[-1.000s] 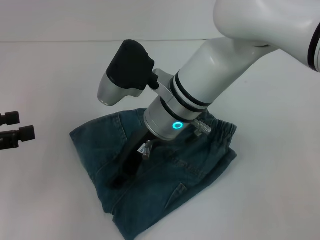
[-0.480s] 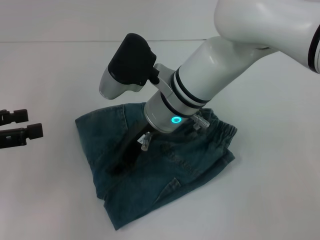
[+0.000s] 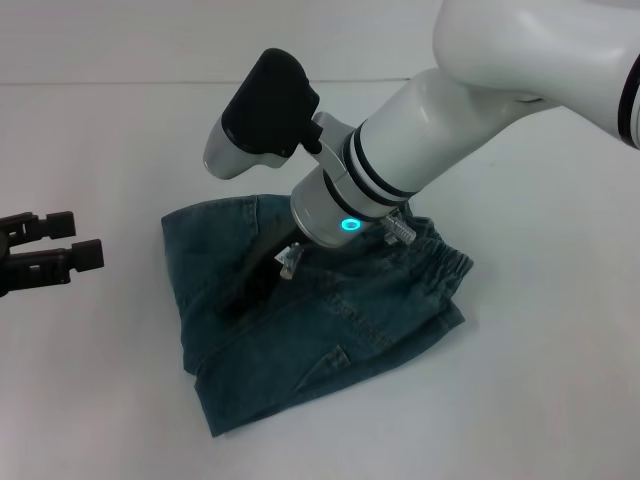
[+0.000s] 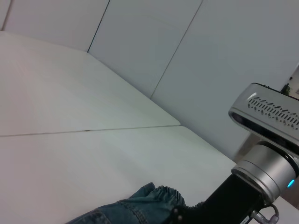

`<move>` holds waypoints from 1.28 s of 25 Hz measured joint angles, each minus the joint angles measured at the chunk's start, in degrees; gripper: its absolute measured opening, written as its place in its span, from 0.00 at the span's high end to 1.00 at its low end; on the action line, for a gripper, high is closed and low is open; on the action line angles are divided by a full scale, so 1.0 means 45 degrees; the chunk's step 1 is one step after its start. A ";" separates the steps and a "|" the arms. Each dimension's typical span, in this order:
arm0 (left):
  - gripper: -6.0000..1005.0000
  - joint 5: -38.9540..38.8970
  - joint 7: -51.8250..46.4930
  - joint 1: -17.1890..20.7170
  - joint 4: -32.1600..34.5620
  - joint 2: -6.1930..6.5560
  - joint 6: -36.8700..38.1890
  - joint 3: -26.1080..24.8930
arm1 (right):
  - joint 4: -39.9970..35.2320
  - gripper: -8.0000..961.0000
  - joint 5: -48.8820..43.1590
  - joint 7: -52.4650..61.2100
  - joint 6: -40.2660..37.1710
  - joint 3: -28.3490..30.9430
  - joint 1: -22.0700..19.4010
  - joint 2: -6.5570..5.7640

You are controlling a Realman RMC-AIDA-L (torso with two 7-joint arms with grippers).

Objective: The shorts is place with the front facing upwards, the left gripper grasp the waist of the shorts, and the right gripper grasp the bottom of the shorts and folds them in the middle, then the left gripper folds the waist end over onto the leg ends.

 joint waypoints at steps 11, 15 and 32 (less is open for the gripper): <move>0.10 0.0000 0.0030 -0.0139 -0.0292 -0.0037 -0.0034 0.0018 | 0.0079 0.29 0.0074 0.0330 0.1072 0.0027 -0.0044 -0.0006; 0.10 0.0001 0.0079 -0.0144 -0.0320 -0.0066 -0.0050 0.0029 | 0.0057 0.29 0.0127 0.0320 0.1157 0.0050 -0.0185 -0.0020; 0.10 0.0058 0.0214 -0.0332 -0.0626 -0.0144 -0.0237 0.0095 | -0.5344 0.29 -0.1573 -0.0873 -0.3765 0.6790 -0.5674 -0.0498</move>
